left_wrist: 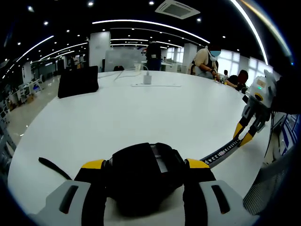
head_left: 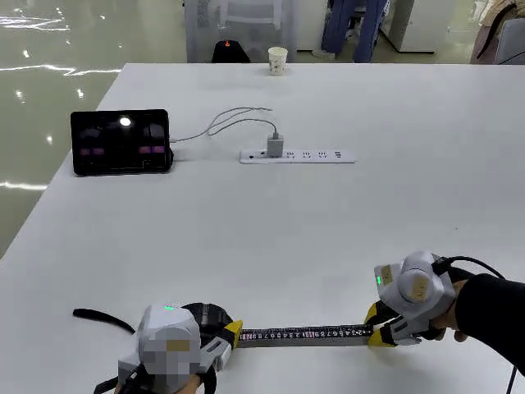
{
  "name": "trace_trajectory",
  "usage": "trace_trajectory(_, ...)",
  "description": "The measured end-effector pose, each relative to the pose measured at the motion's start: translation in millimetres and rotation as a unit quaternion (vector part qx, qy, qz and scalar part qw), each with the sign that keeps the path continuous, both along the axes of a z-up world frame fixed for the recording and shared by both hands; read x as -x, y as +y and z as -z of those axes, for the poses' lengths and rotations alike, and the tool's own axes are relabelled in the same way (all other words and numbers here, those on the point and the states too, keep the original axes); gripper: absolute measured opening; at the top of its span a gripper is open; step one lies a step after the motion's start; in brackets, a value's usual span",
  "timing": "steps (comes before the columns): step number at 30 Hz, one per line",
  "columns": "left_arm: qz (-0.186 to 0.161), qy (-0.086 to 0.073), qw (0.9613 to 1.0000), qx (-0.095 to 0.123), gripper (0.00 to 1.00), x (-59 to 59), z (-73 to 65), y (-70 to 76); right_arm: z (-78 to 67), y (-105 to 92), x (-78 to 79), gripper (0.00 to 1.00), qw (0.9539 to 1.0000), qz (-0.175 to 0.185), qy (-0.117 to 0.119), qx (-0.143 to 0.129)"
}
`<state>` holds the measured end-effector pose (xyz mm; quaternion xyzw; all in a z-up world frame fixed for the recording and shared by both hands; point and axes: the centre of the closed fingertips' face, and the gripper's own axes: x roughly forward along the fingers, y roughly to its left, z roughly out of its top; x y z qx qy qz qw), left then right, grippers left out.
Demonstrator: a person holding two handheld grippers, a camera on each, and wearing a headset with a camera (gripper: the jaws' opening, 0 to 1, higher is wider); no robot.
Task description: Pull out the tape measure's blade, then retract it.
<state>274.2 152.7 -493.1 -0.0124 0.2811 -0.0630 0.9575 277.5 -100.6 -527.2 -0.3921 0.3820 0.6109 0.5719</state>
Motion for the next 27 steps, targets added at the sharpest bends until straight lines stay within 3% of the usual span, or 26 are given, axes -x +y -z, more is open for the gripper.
trace_trajectory(27, 0.004, 0.001, 1.0, -0.002, 0.61, 1.0, -1.0, -0.7, -0.2, 6.7, 1.4, 0.12, 0.9998, 0.011, 0.002, 0.014)
